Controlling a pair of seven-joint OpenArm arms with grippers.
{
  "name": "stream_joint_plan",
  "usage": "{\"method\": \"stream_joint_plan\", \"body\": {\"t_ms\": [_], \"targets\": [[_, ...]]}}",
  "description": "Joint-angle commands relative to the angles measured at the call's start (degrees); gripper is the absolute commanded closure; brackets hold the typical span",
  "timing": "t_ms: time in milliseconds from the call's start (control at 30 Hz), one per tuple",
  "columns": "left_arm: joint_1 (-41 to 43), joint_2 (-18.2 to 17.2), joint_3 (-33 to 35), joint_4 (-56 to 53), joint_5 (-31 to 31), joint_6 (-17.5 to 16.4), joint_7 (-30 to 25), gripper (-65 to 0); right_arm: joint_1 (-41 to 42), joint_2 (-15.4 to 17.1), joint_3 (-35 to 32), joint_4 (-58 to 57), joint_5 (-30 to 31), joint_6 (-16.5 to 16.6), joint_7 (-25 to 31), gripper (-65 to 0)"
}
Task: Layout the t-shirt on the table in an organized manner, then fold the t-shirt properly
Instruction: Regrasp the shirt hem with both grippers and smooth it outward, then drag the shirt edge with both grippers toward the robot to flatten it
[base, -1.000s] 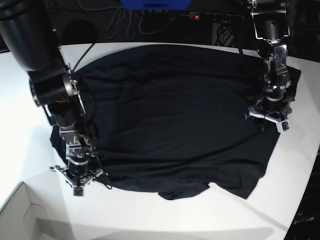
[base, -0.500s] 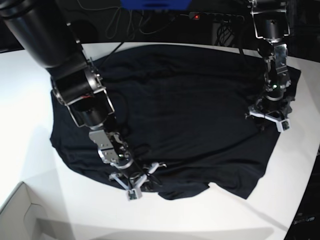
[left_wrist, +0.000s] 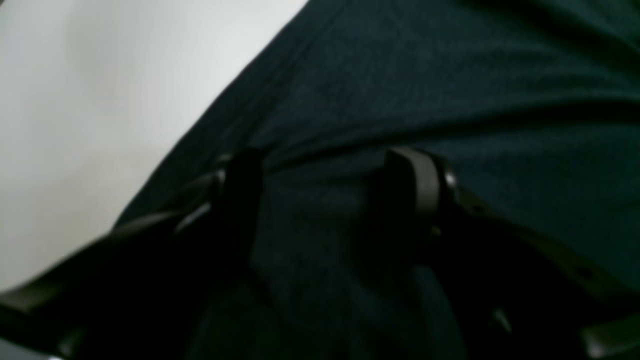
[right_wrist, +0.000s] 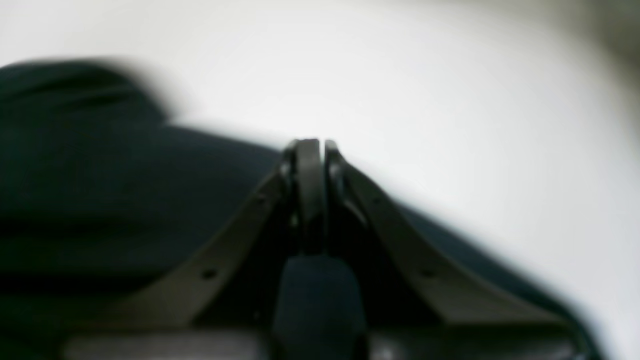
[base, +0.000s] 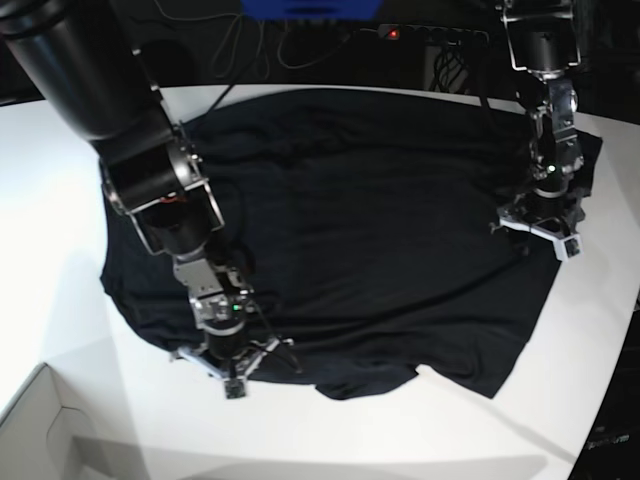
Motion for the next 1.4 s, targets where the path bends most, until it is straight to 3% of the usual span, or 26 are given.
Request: {"method": "stream_joint_plan", "body": {"t_ms": [0,100,233,367,433,500,667,733,900,1367], "targets": [[-0.23,-0.13,-0.15,3.22,-0.48,-0.14,0.07,-37.5,2.11,0.09,0.36,1.02,-0.47,-0.69,2.34,0.0],[-0.84,-0.13,-0.15,11.92,-0.48,-0.14,0.34,-37.5,1.05,2.82,0.45,3.66,-0.47,-0.87,2.43,0.0],[-5.68,0.31,0.20,17.29,-0.48,-0.14,3.06,-37.6,-5.01,8.97,1.15,17.72,-0.47,-0.87,-0.74,0.0],[-10.43,1.19,0.29,12.63,-0.48,-0.14,6.23,-37.9,-15.39,16.09,9.15,38.03,-0.47,-0.60,-14.72,0.0],[-11.39,1.81,0.20,8.58,-0.48,-0.14,6.23,-37.9,-19.69,17.59,13.19,45.68,-0.47,-0.51,-21.22,0.0],[-11.92,1.81,0.20,5.42,-0.48,-0.14,6.14,-37.9,-24.35,17.85,16.89,52.10,-0.47,2.21,-26.41,0.0],[-14.56,1.89,0.29,-3.37,-0.30,-0.14,2.18,-37.9,-37.01,18.11,25.06,65.46,-0.47,16.10,-33.71,0.0],[-16.05,1.98,0.29,-6.80,-0.21,-0.14,0.25,-37.8,-40.62,16.97,26.73,68.80,-0.56,19.44,-35.55,0.0],[-18.86,1.45,2.84,-13.48,-0.13,-0.14,-0.37,-37.7,-46.24,15.04,29.11,69.94,-0.74,20.23,-38.01,0.0],[-18.78,1.37,2.84,-13.31,-0.39,-0.14,-0.45,-37.7,-51.87,15.56,38.86,66.34,-0.83,20.32,-38.01,0.0]]}}
